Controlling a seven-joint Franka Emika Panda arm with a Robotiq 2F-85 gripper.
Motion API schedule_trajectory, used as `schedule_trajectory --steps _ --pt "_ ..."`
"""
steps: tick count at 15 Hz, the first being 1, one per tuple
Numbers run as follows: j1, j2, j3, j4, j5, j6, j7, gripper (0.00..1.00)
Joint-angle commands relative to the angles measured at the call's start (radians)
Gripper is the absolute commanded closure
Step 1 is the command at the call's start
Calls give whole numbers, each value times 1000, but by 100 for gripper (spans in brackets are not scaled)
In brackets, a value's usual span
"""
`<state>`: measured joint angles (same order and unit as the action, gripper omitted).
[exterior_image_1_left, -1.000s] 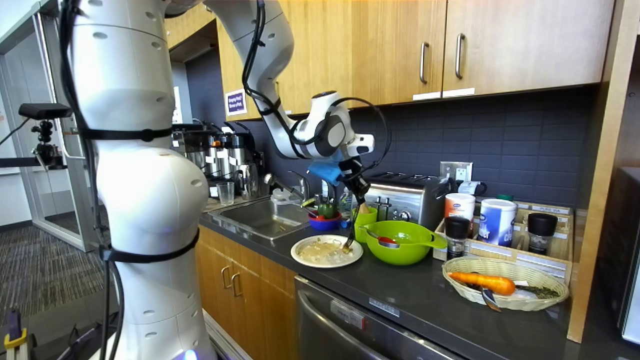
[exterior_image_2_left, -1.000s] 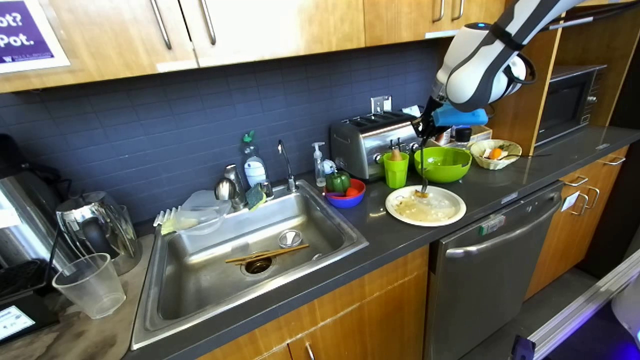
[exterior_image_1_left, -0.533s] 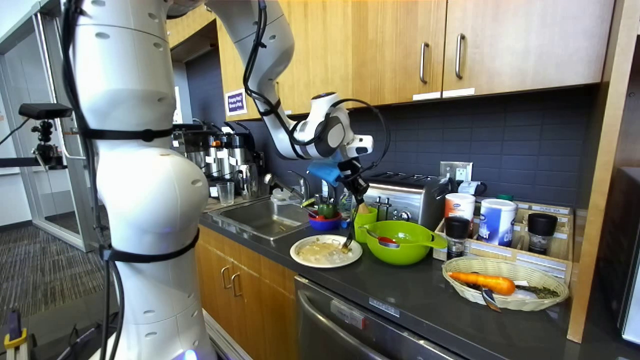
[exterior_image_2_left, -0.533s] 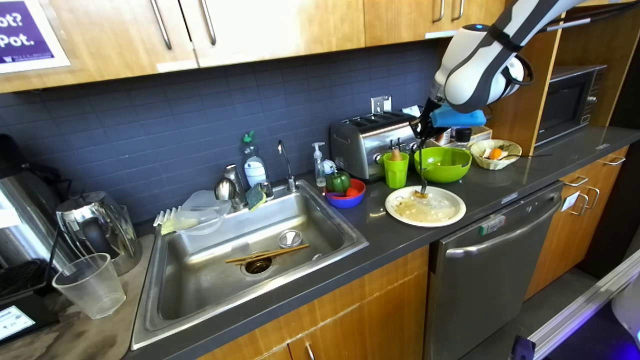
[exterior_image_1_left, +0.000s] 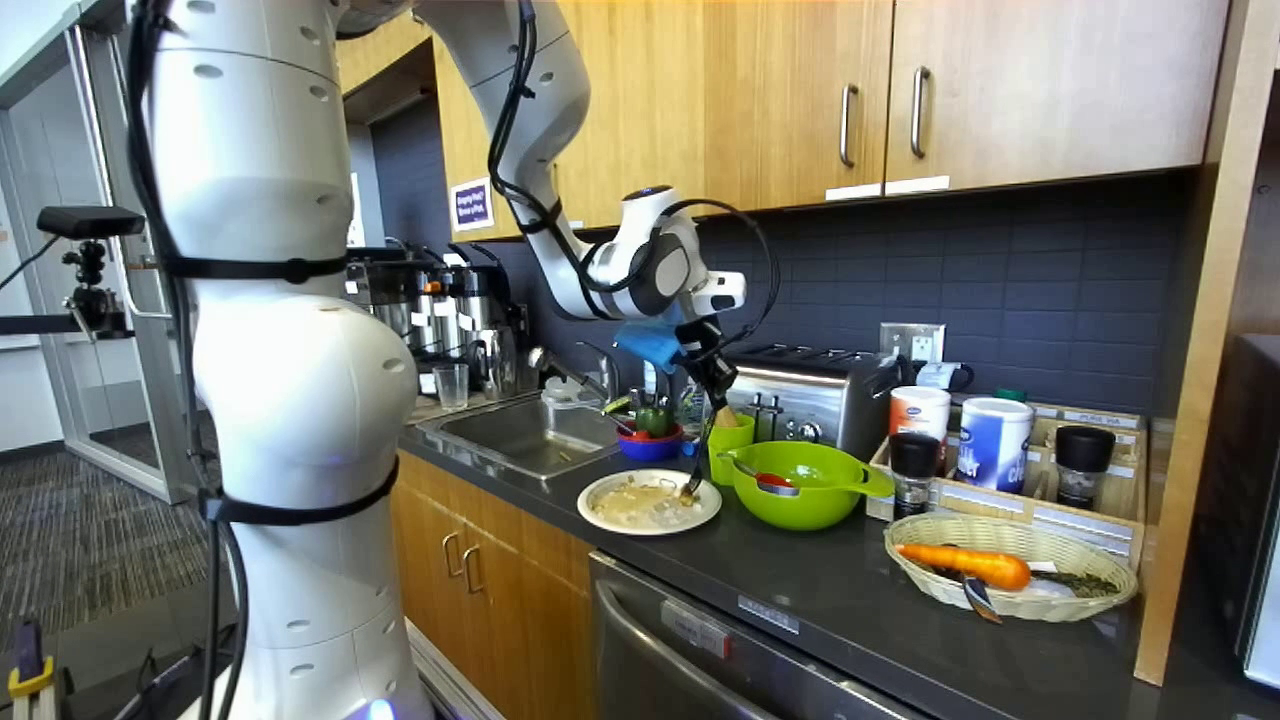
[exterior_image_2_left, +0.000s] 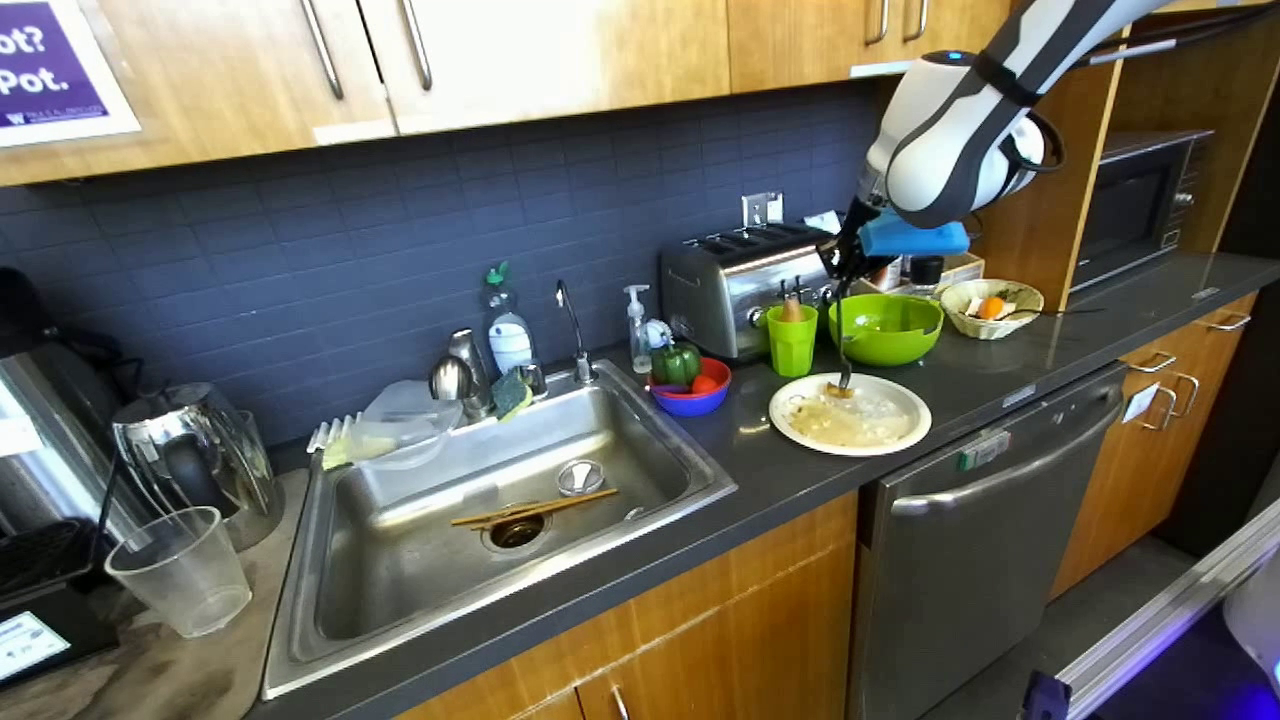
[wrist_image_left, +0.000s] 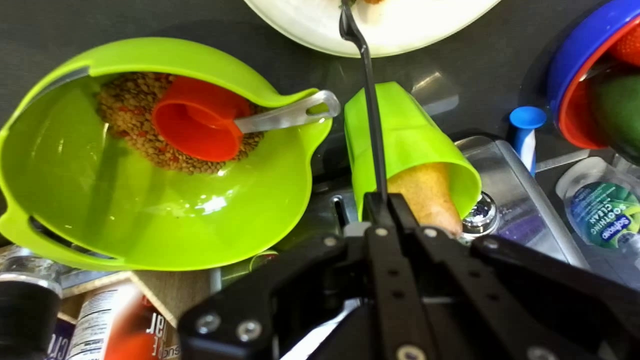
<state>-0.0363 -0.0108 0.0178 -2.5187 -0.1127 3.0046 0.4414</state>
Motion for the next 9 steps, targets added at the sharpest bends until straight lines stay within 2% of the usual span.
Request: schedule_trajectory --steps 1,9 --pt "4 37 6 6 -21 7 36 99" --pt "9 31 10 4 -6 6 29 99"
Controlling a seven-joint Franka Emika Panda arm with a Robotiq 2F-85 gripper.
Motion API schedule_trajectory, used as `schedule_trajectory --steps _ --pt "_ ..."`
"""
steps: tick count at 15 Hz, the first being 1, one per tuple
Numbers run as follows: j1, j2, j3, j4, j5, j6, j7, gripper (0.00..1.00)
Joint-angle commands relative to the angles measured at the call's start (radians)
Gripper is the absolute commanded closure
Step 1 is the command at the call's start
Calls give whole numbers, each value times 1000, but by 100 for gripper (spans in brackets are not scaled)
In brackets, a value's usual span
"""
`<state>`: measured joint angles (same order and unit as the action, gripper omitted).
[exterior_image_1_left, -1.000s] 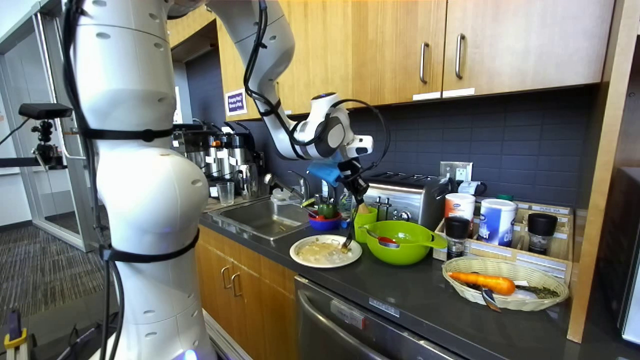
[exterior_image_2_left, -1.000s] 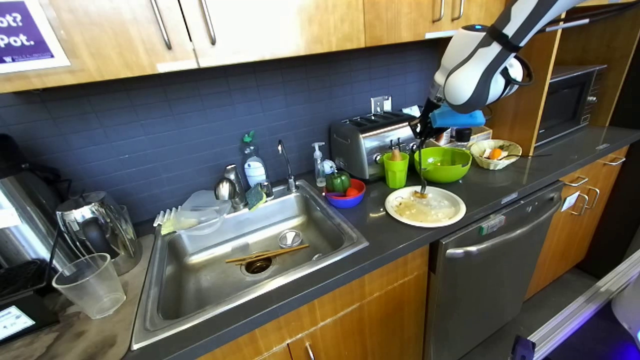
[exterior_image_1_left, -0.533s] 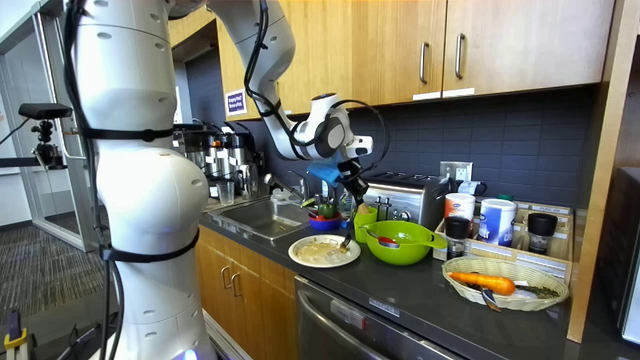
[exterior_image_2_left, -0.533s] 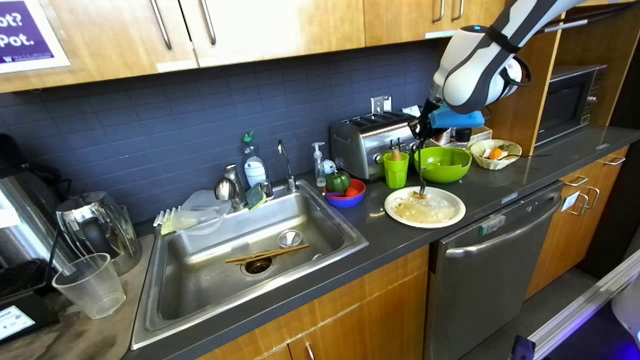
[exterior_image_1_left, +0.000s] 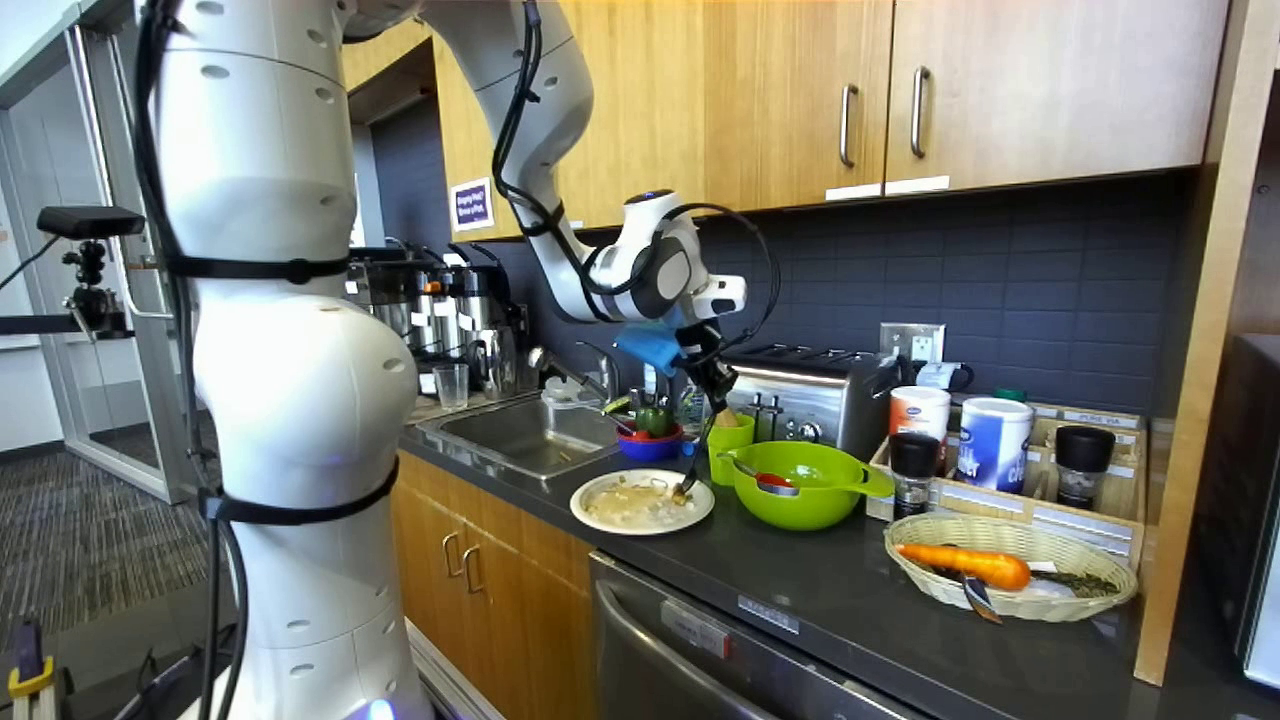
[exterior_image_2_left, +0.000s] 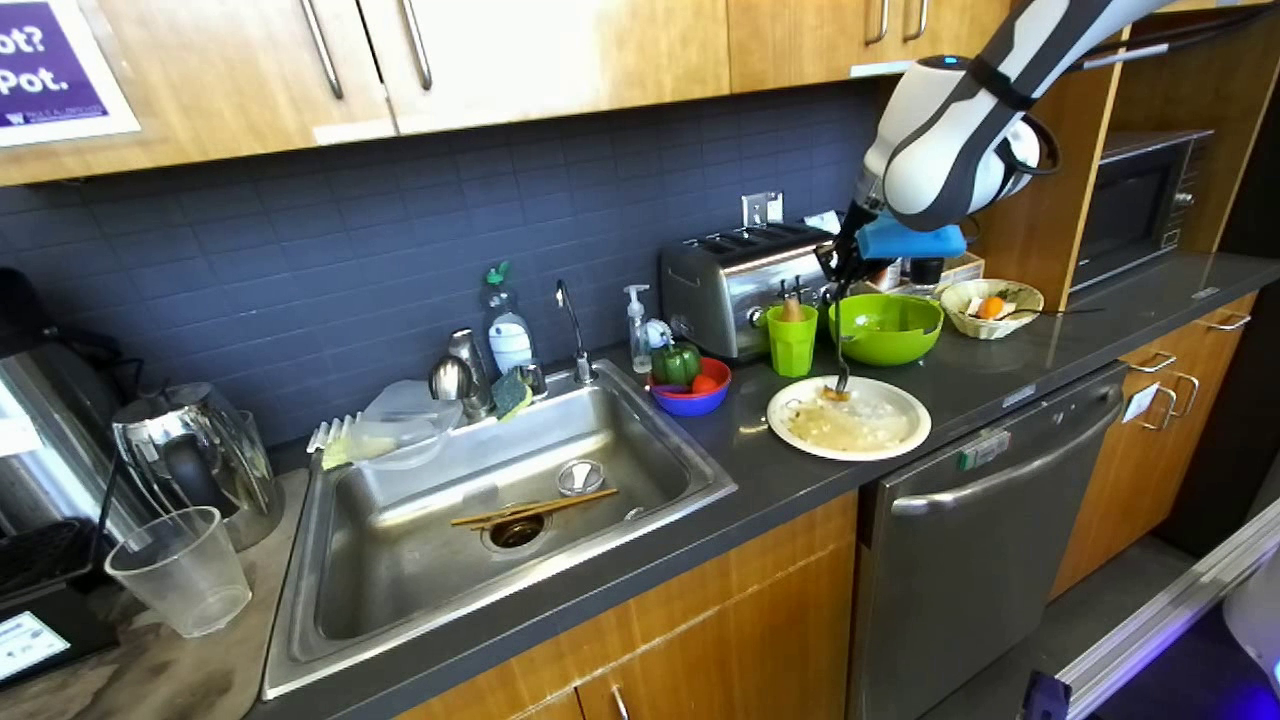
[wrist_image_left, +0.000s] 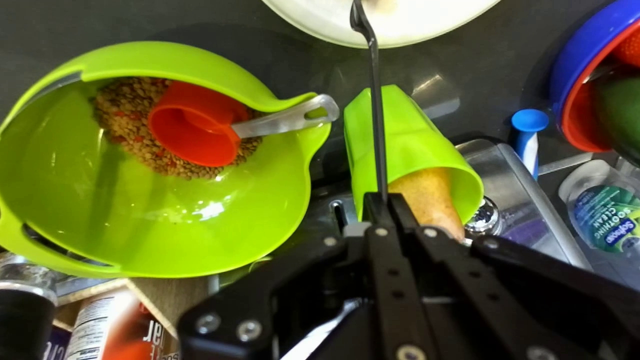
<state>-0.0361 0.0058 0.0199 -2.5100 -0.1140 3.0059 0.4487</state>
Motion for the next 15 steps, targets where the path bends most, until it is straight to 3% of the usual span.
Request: schedule_trajectory --steps 1,10,13,15 --pt "11 6 13 -7 15 3 6 99" --pt "10 -29 22 -25 47 2 -8 99" --pt "6 -40 18 -40 8 8 23 99" --pt "-3 -40 13 -51 -80 20 94 99"
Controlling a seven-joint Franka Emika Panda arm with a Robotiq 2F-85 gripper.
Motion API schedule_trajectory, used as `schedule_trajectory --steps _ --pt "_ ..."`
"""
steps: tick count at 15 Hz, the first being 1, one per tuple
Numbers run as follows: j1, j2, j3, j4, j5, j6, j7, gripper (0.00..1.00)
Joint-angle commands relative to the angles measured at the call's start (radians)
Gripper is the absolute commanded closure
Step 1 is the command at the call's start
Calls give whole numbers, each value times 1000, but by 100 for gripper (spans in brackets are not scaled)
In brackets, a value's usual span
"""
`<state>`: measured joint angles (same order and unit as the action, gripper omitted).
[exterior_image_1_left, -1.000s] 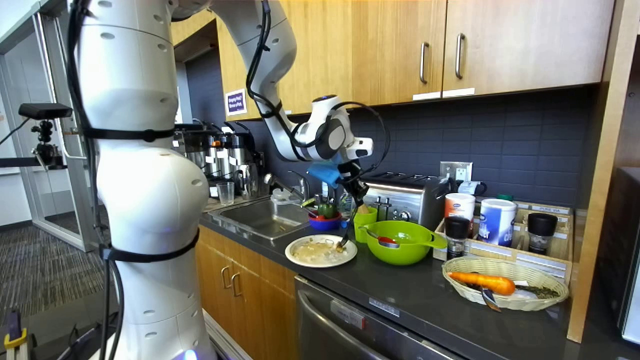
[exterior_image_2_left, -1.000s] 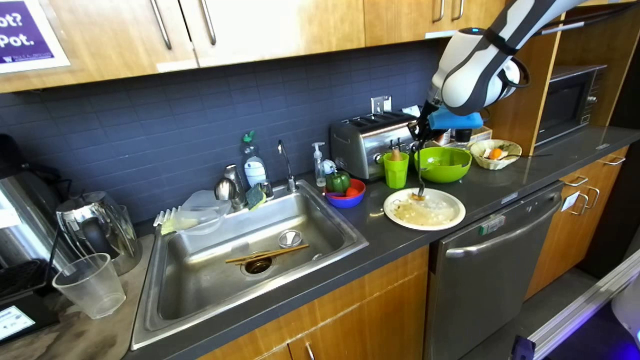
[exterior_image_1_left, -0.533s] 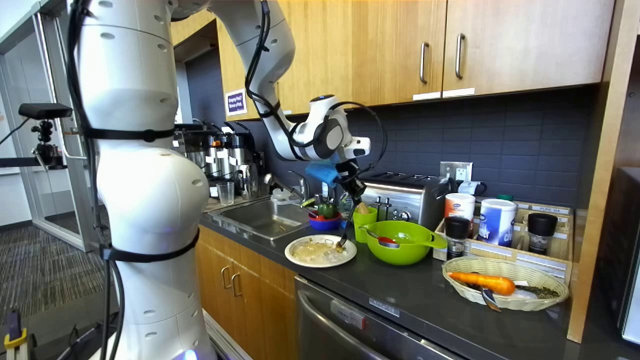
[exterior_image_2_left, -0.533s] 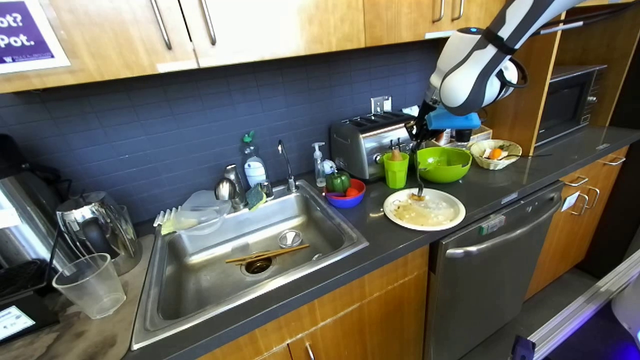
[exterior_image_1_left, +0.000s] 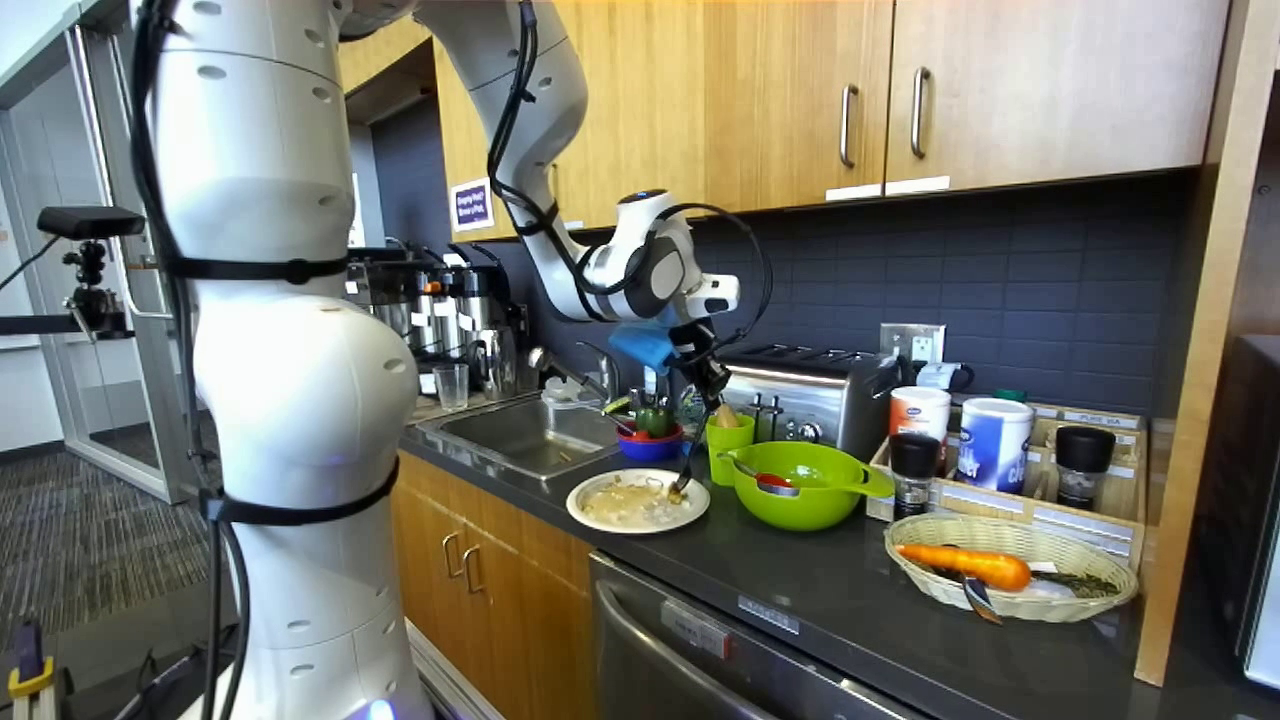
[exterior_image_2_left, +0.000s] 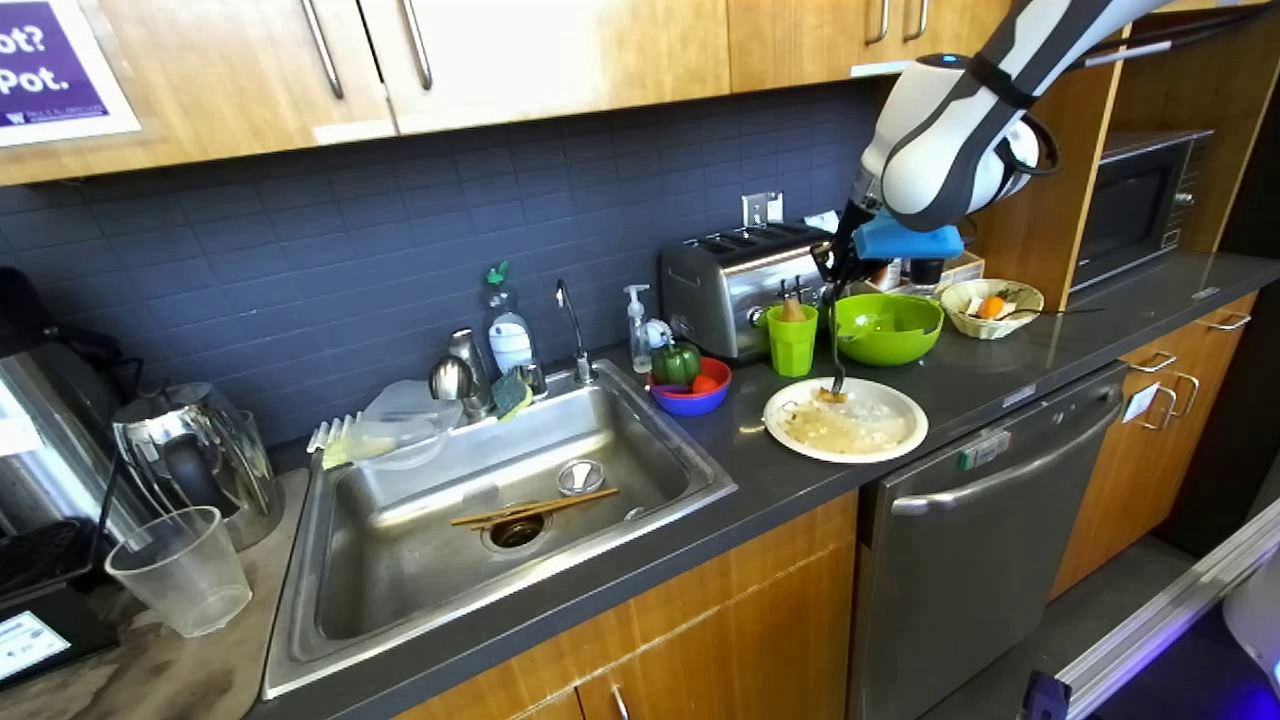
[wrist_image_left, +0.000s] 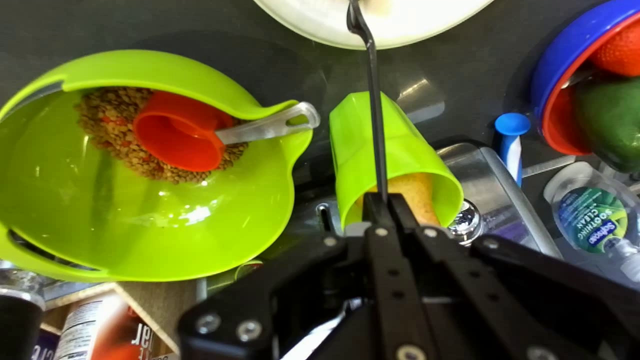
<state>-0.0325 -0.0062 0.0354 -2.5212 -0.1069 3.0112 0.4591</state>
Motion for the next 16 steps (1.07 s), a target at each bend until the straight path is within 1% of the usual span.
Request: schedule_trajectory --steps 1,4,7,8,11,16 --pt "-6 -27 -1 -43 -108 17 103 99" --pt "-14 -41 -2 -46 -195 15 182 99" --pt "-17 -51 1 -51 -242 14 236 99" --pt "-12 -51 2 -54 -232 20 234 99" --pt "13 -58 5 -72 -131 46 176 99" --pt "33 -70 0 -85 -47 64 149 99"
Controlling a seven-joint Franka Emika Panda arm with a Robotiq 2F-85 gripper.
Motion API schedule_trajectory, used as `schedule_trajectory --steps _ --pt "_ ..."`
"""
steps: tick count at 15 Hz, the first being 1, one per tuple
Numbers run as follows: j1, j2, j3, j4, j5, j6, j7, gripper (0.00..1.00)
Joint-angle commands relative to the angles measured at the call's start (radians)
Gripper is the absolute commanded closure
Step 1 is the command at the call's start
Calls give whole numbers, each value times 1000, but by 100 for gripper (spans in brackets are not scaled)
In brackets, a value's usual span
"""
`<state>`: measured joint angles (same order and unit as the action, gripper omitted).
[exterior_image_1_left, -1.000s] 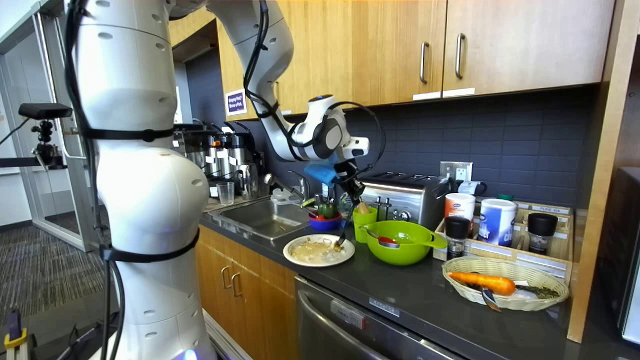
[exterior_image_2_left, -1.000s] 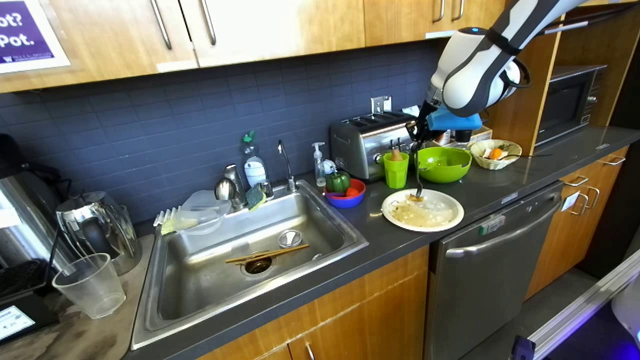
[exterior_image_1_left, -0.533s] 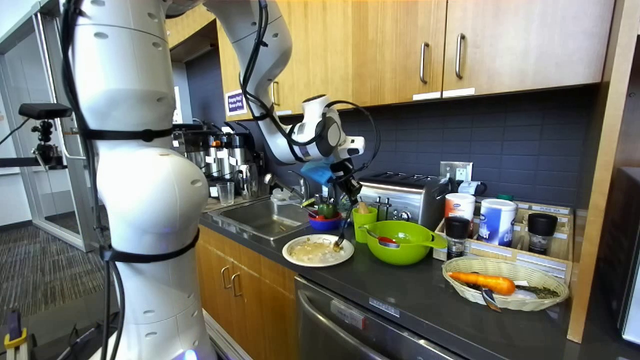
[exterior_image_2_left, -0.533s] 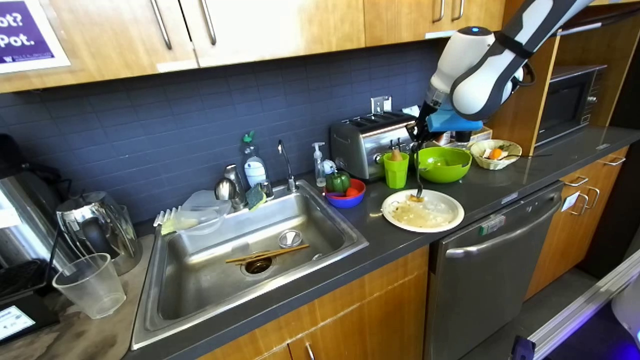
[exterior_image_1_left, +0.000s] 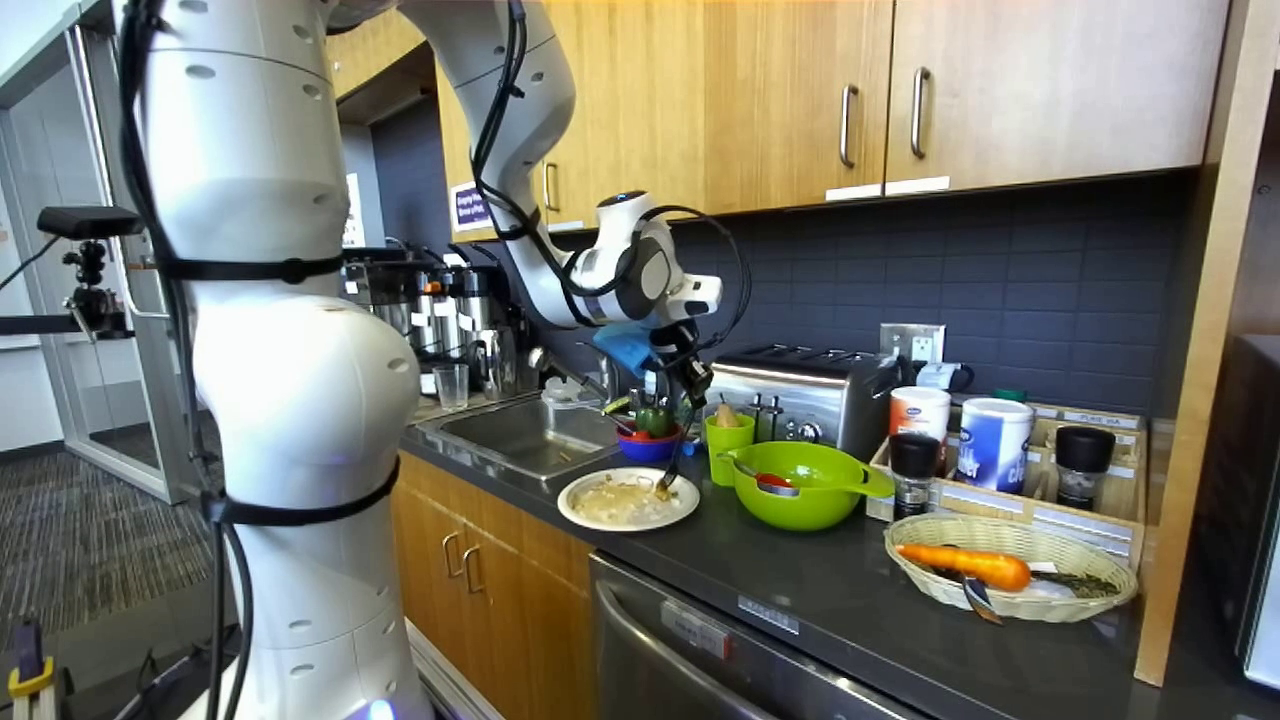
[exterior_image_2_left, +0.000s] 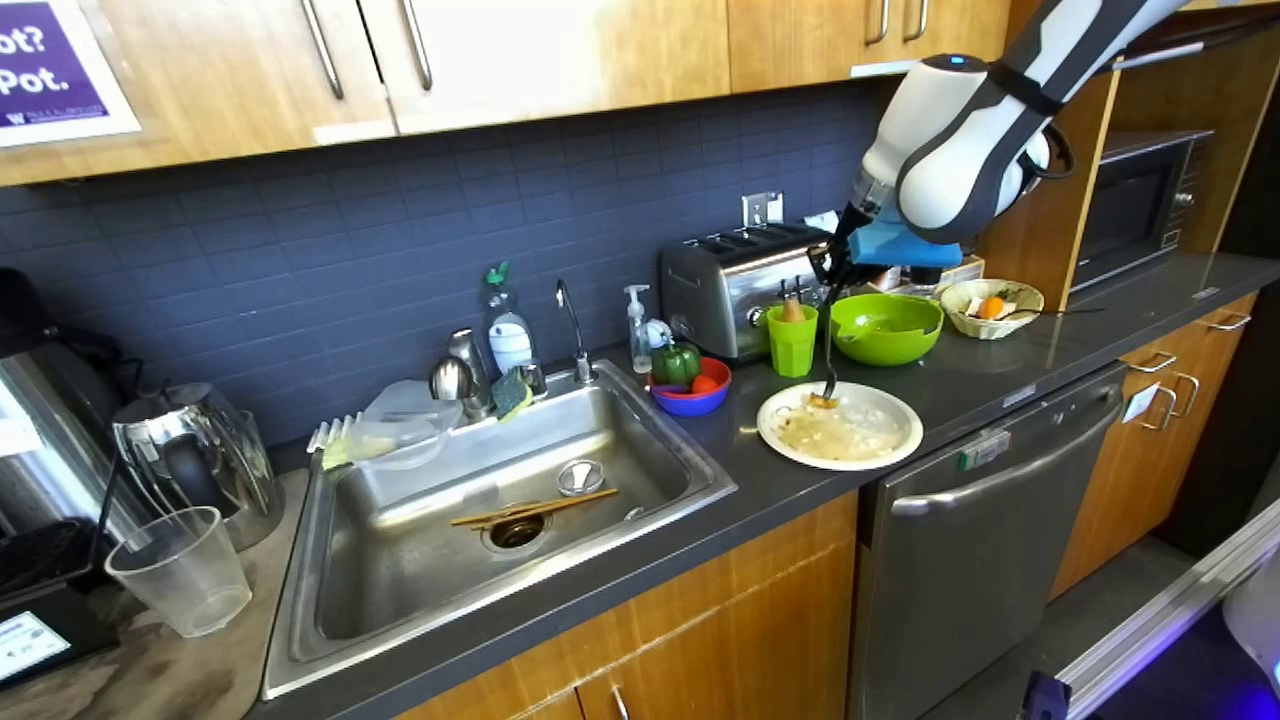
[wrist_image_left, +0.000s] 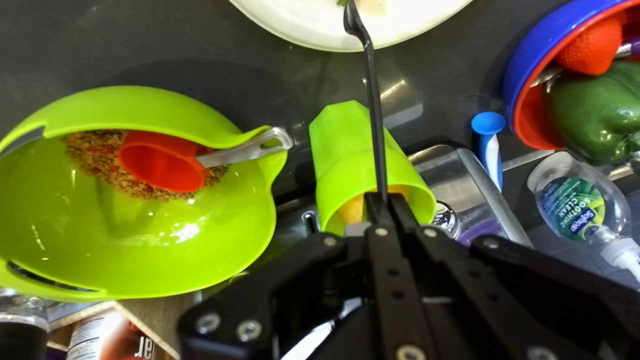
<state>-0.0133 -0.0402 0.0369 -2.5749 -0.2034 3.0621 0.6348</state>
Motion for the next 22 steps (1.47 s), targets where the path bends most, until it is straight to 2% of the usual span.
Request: schedule_trajectory --steps 1,9,13,15,16,19,22 --pt "16 -38 -3 -33 63 12 -33 99" --pt "29 -67 -15 -36 161 6 -98 99" --pt "60 -106 -20 -42 257 -6 -183 99" --pt "62 -136 3 -47 326 -18 -245 99" --pt "104 -152 -27 -52 350 -22 -274 99" --pt "166 -201 -58 -69 424 -34 -359 99" --pt "246 -251 -116 -83 520 -93 -448 99"
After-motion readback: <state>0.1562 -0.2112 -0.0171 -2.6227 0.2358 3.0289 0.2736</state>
